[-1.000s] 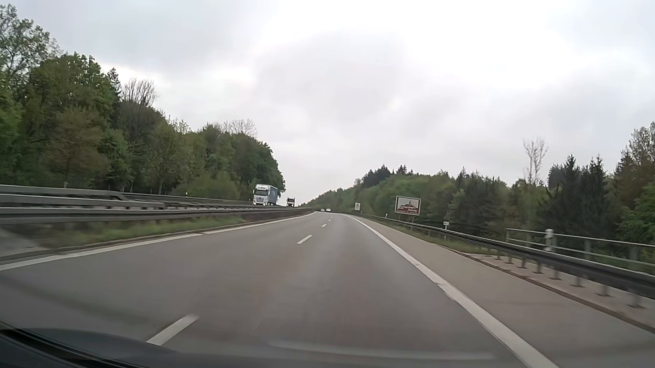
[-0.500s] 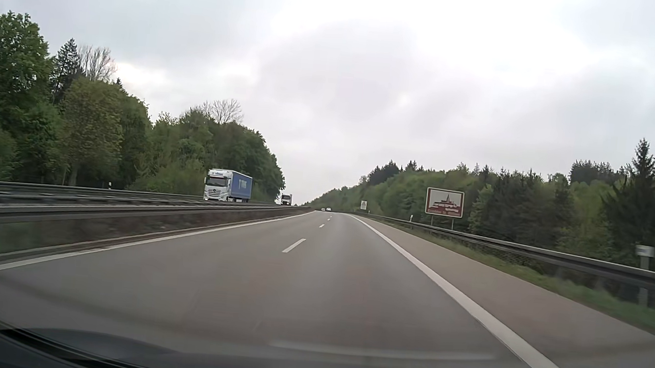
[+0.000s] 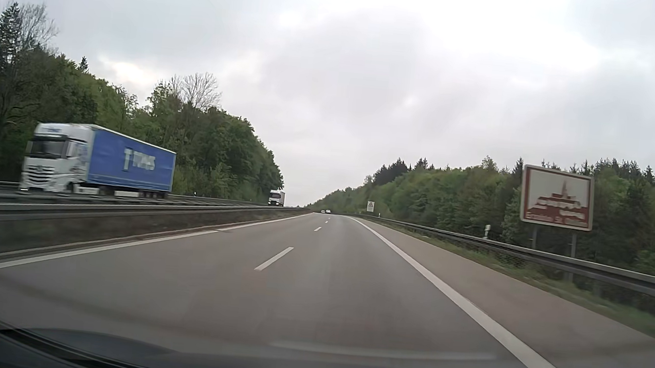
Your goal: Follow the waypoints while adhering to traffic rules and regulations
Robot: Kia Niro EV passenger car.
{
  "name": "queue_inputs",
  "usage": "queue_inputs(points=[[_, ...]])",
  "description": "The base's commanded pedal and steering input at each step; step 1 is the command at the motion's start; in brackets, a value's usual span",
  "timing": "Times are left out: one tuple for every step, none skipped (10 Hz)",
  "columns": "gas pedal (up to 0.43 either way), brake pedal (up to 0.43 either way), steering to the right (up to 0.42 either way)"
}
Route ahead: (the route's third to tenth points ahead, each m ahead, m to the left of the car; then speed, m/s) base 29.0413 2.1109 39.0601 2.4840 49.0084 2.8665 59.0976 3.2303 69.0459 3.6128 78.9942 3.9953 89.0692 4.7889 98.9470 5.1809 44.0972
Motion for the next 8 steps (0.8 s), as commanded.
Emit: queue_inputs(points=[[0.579, 0.0, -0.006], [0.579, 0.0, -0.006], [0.579, 0.0, -0.006], [0.579, 0.0, -0.006], [0.579, 0.0, -0.007], [0.571, 0.0, -0.007], [0.571, 0.0, -0.007], [0.559, 0.0, -0.007]])
